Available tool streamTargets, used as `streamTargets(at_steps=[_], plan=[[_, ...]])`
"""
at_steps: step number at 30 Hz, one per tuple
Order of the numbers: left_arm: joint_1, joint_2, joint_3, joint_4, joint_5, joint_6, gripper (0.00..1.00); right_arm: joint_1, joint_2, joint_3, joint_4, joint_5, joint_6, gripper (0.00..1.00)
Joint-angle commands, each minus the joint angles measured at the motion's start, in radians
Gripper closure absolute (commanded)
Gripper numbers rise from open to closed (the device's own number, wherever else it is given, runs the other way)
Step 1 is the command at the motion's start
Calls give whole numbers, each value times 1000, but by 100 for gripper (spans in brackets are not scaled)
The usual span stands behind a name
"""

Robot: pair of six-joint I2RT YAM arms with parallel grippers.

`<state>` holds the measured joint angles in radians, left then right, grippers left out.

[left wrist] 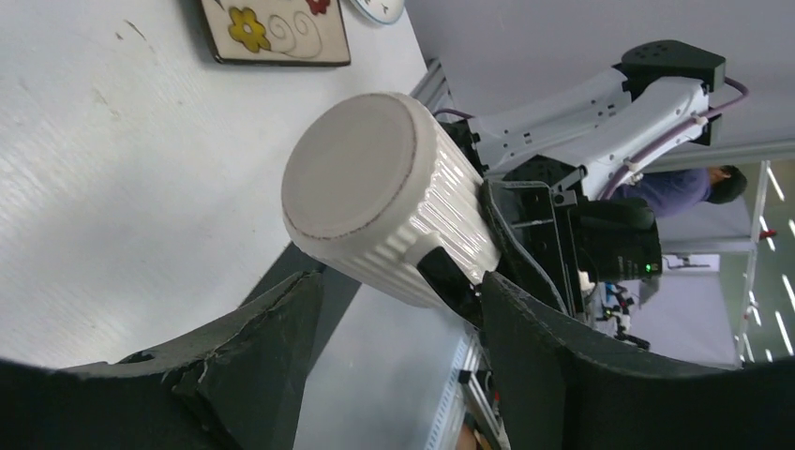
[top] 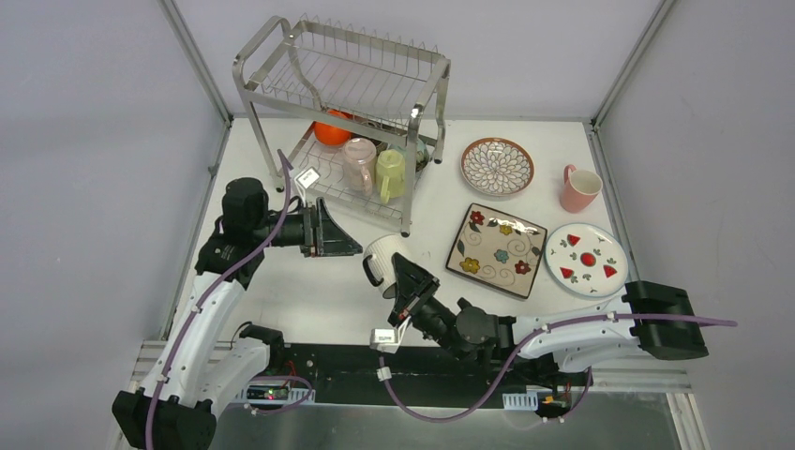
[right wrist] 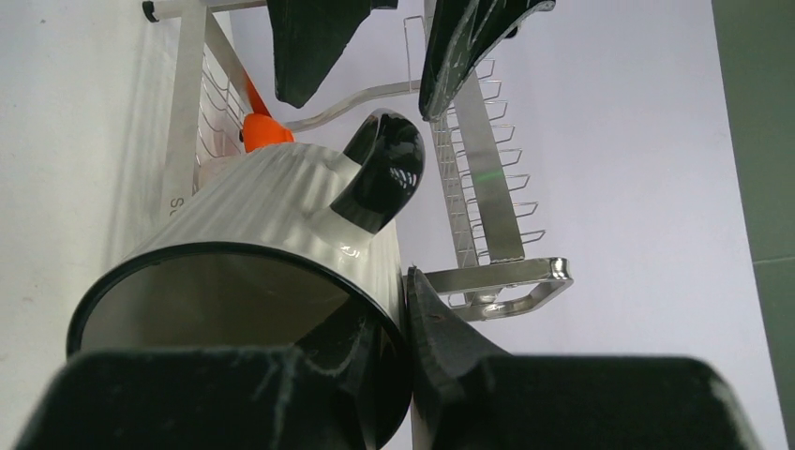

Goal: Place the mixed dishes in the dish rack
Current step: Turn the cup upside down in the dish rack.

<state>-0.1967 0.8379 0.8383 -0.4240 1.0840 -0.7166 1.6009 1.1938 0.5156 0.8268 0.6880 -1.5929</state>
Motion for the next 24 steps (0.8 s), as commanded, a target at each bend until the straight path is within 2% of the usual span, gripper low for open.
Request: streamTargets(at_steps=[1,12,24], plan=[[-3,-7,-22,37,100,-71,36,5,-44,58,67,1,-82,100],[-8,4,-97,38,174,-112,45,7,-7,82,5,15,-143,100],[-58,-5,-147,50,157,-157,46,24,56,131,-43,8,-187,100]])
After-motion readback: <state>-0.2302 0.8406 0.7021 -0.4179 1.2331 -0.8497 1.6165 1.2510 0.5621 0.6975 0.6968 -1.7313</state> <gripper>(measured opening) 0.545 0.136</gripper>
